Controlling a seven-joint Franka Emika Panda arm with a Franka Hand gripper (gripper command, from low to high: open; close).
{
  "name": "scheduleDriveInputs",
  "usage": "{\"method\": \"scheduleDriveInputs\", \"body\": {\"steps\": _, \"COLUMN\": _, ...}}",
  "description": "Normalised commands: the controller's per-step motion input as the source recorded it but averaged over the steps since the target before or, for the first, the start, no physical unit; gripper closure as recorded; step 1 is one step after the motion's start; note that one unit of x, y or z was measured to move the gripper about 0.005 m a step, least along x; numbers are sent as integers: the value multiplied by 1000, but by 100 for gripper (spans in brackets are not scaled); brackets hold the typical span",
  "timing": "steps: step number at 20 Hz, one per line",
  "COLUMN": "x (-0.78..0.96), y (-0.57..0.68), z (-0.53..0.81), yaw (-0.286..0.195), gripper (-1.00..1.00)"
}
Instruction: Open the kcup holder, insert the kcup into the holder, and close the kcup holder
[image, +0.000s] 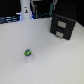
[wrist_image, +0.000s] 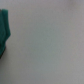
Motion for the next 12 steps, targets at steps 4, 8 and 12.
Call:
{"method": "scheduleDriveInputs", "body": {"steps": 4, "x": -199, "y": 385, "z": 83, "yaw": -145, "gripper": -100}}
{"method": "scheduleDriveInputs", "body": {"steps": 8, "x": -304, "y": 537, "z": 43, "yaw": -190, "gripper": -100}}
{"method": "scheduleDriveInputs", "body": {"steps": 12, "x": -346, "y": 578, "z": 12, "yaw": -190, "gripper": -100}}
